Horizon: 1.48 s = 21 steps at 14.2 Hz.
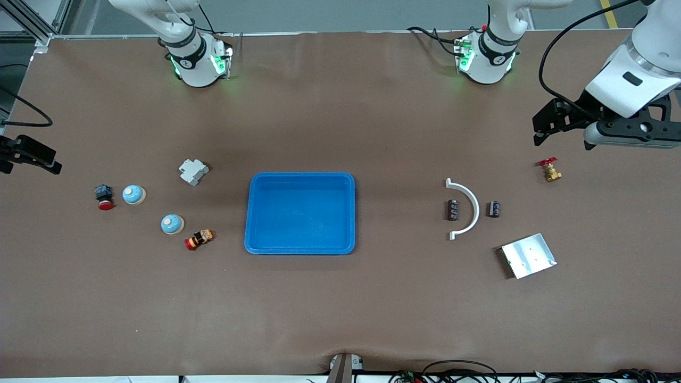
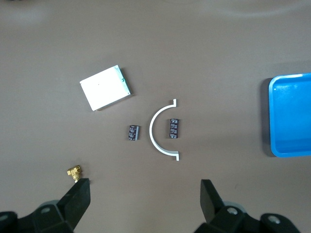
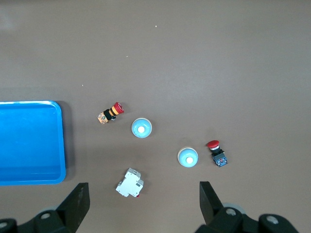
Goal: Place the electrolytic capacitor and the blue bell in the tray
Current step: 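Reach the left gripper to a capacitor while the right gripper reaches a bell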
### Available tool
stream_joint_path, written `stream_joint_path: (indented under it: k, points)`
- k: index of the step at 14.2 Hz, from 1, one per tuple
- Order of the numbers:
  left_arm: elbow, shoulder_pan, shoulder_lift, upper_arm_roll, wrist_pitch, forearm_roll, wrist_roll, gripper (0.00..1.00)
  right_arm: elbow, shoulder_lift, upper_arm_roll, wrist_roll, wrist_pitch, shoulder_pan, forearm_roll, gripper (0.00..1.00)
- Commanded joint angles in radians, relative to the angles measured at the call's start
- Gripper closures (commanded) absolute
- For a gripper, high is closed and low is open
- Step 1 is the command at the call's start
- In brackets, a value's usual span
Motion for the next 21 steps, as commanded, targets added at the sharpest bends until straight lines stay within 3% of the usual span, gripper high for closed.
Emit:
stream_joint_path:
  k: [1, 9, 12, 16, 21]
  points:
    - [0.025, 0.001, 0.018, -0.007, -0.009, 0.012, -0.001, 0.0, 0.002, -0.004, 0.014, 0.001, -0.003, -0.026, 0.012, 0.0]
    - [0.018, -0.007, 0.081, -0.023, -0.009, 0.009, -0.015, 0.0, 0.0, 0.0, 0.013, -0.004, -0.003, -0.03, 0.011, 0.0]
    - [-0.002, -0.053, 0.123, -0.026, -0.009, 0.011, -0.109, 0.0, 0.002, 0.033, 0.013, -0.004, 0.015, -0.032, 0.004, 0.0]
    - [-0.022, -0.076, 0.175, -0.026, 0.002, 0.017, -0.14, 0.0, -0.009, 0.124, 0.016, -0.004, 0.064, -0.029, 0.007, 0.0]
    - [-0.203, -0.079, 0.166, -0.027, 0.188, 0.039, -0.153, 0.0, -0.034, 0.299, 0.019, -0.01, 0.161, -0.02, 0.014, 0.0]
